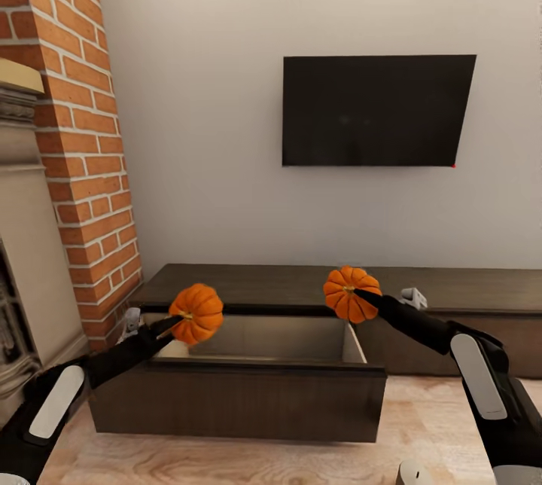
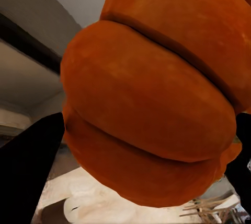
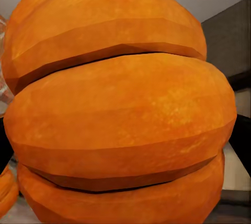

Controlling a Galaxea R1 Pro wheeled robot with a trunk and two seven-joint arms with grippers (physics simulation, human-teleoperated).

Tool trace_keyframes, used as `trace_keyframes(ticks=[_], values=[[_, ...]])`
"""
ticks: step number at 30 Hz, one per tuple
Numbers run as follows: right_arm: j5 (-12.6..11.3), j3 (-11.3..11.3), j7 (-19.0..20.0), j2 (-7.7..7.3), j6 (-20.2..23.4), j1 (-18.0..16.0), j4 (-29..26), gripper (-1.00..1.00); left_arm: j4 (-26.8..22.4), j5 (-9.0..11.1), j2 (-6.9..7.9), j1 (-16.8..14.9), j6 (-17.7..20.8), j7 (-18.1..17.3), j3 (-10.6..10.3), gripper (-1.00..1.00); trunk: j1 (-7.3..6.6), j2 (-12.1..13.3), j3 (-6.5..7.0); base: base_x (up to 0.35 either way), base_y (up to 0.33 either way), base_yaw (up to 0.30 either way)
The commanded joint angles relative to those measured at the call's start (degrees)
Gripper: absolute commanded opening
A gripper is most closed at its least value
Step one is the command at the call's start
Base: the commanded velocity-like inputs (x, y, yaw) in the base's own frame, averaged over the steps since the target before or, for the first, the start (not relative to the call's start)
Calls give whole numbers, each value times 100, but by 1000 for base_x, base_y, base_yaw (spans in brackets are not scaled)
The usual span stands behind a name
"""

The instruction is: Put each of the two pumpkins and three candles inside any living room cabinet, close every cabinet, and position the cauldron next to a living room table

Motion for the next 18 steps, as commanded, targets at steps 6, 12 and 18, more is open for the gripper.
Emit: trace_keyframes(ticks=[6,12,18], values=[[151,8,-193,1,-289,-7,34,-100,-447,-101,-701,-36,-411,1423,-6,-100,-17,6,127,0,0,0],[464,205,-419,1,-498,-6,-262,-100,-618,-131,-964,-47,-1167,2487,-324,-100,-32,14,260,0,0,0],[483,252,-497,5,-516,-3,-418,-100,-614,-138,-932,-47,-1454,2561,-473,-100,-35,15,271,0,0,0]])
